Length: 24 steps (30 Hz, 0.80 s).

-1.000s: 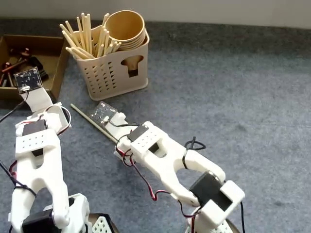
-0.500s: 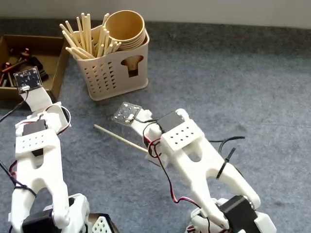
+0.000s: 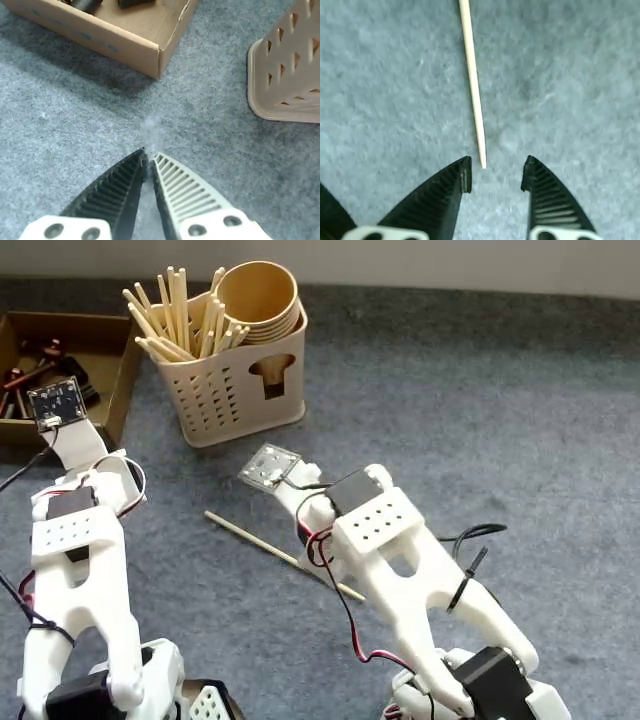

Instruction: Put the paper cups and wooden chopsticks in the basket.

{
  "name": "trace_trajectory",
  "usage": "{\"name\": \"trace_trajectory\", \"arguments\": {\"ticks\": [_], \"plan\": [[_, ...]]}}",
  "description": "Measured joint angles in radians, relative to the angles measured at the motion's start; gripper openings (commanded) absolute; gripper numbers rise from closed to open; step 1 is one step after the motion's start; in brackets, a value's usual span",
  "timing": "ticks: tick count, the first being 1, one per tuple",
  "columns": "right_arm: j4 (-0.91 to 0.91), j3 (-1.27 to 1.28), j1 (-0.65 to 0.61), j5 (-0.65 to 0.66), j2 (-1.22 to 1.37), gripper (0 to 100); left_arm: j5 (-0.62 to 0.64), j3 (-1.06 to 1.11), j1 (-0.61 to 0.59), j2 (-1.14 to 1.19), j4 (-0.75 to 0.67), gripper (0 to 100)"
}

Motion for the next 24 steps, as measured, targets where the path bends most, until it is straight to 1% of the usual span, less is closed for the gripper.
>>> {"name": "trace_trajectory", "arguments": {"ticks": [5,13,17,24], "plan": [[-0.244,0.054,-0.101,-0.098,0.000,13.1,0.000,0.000,0.000,0.000,0.000,0],[-0.617,0.218,-0.173,-0.173,0.000,13.1,0.000,0.000,0.000,0.000,0.000,0],[-0.746,0.264,-0.193,-0.207,0.000,13.1,0.000,0.000,0.000,0.000,0.000,0],[-0.916,0.330,-0.195,-0.253,0.000,13.1,0.000,0.000,0.000,0.000,0.000,0]]}}
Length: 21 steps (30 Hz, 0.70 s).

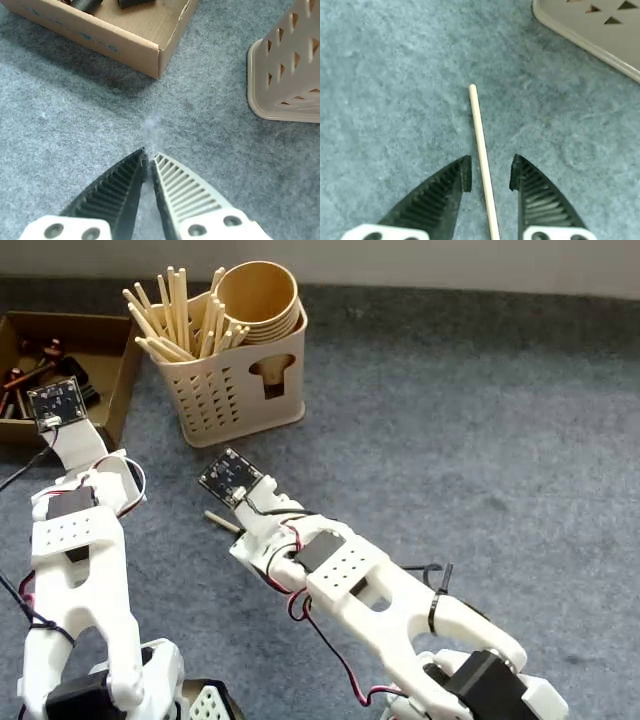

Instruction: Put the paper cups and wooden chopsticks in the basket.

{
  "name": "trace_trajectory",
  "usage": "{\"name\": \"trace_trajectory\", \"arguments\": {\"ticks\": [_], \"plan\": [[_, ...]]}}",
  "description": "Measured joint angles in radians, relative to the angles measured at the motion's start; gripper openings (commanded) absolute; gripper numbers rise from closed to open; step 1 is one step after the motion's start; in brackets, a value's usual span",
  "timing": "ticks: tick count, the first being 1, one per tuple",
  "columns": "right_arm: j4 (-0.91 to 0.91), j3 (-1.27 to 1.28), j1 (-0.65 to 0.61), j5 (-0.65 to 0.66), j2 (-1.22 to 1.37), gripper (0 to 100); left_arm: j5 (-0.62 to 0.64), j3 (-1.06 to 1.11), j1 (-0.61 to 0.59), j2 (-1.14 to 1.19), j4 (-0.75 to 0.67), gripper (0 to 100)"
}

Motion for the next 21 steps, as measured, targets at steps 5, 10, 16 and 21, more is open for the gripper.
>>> {"name": "trace_trajectory", "arguments": {"ticks": [5,10,16,21], "plan": [[-0.058,0.005,-0.011,-0.005,0.106,13.1,0.000,0.000,0.000,0.000,0.000,0],[-0.060,-0.049,-0.009,-0.005,0.238,12.8,0.000,0.000,0.000,0.000,0.000,0],[-0.061,-0.092,-0.011,-0.005,0.255,10.1,0.000,0.000,0.000,0.000,0.000,0],[0.023,-0.097,-0.011,-0.005,0.255,7.0,0.000,0.000,0.000,0.000,0.000,0]]}}
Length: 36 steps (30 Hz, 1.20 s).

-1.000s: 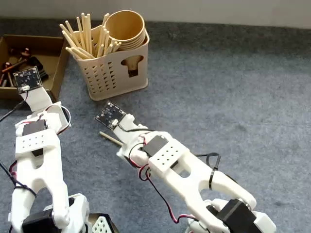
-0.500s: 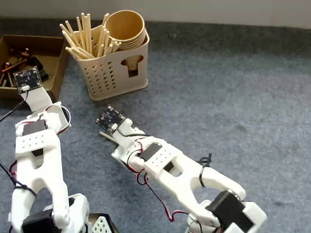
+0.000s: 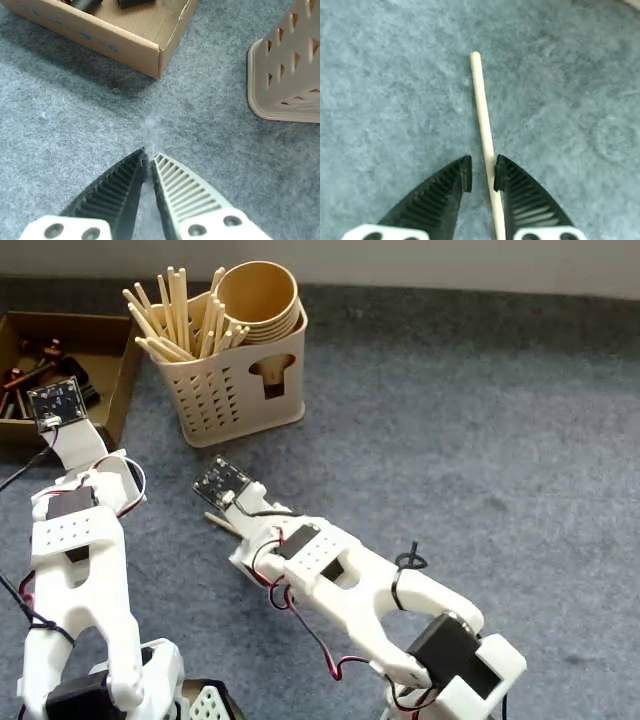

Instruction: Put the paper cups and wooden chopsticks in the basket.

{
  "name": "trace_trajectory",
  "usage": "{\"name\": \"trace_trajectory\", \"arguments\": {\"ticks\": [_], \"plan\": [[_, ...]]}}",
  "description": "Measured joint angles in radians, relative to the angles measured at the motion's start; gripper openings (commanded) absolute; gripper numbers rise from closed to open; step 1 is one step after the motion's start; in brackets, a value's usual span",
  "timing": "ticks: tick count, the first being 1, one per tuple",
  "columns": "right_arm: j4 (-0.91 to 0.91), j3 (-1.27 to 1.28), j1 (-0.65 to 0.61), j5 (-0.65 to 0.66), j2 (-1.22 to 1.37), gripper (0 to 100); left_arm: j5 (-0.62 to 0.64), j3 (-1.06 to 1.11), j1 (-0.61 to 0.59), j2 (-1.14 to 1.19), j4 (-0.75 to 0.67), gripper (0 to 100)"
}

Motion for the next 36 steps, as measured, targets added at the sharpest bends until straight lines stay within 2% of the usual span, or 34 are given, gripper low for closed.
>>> {"name": "trace_trajectory", "arguments": {"ticks": [10,14,16,20,30,36], "plan": [[0.057,-0.077,0.009,0.000,0.101,6.7,0.000,0.000,0.000,0.000,0.000,0],[0.184,-0.175,0.012,0.000,0.141,6.3,0.000,0.000,0.000,0.000,0.000,0],[0.267,-0.210,0.011,0.006,0.144,3.0,0.000,0.000,0.000,0.000,0.000,0],[0.405,-0.250,0.015,0.086,0.146,0.5,0.000,0.000,0.000,0.000,0.000,0],[0.578,-0.276,0.055,0.120,0.143,0.5,0.000,0.000,0.000,0.000,0.000,0],[0.721,-0.305,0.063,0.123,-0.018,0.5,0.000,0.000,0.000,0.000,0.000,0]]}}
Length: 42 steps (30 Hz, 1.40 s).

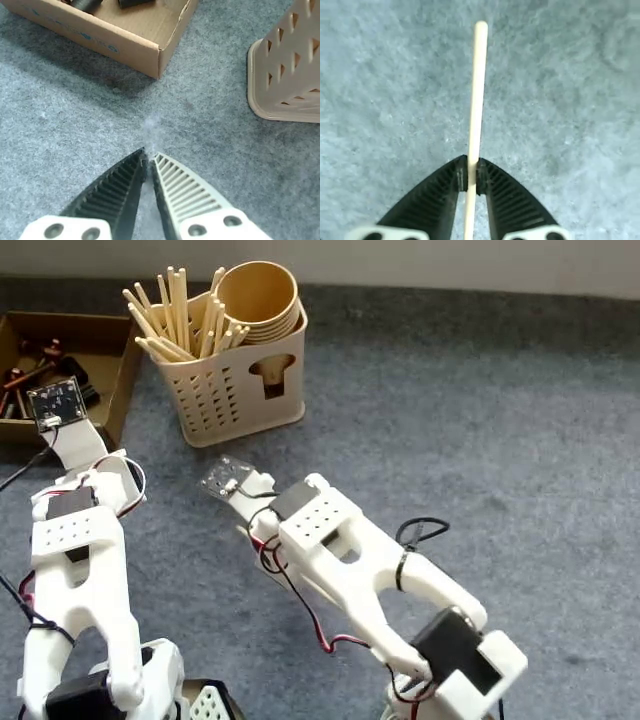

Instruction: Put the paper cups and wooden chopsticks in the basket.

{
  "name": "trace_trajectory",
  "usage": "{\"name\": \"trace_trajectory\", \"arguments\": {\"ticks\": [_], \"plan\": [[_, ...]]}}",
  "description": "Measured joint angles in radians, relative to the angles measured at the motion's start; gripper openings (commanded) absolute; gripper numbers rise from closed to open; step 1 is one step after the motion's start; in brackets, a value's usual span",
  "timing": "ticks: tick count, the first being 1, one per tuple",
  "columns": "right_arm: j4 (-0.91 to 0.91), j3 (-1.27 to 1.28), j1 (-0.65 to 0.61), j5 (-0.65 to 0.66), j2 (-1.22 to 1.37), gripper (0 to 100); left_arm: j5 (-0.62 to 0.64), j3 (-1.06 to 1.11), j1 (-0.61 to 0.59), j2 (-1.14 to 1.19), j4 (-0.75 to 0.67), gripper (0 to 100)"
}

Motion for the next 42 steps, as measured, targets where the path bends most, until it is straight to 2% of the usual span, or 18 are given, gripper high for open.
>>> {"name": "trace_trajectory", "arguments": {"ticks": [10,18,24,37,42], "plan": [[0.061,0.000,0.091,-0.009,-0.321,0.5,0.000,0.000,0.000,0.000,0.000,0],[0.044,0.000,0.094,-0.170,-0.474,0.5,0.000,0.000,0.000,0.000,0.000,0],[-0.118,0.000,0.094,-0.275,-0.552,0.5,0.000,0.000,0.000,0.000,0.000,0],[-0.601,0.000,0.061,-0.281,-0.583,0.5,0.000,0.000,0.000,0.000,0.000,0],[-0.858,0.000,0.052,-0.281,-0.580,0.5,0.000,0.000,0.000,0.000,0.000,0]]}}
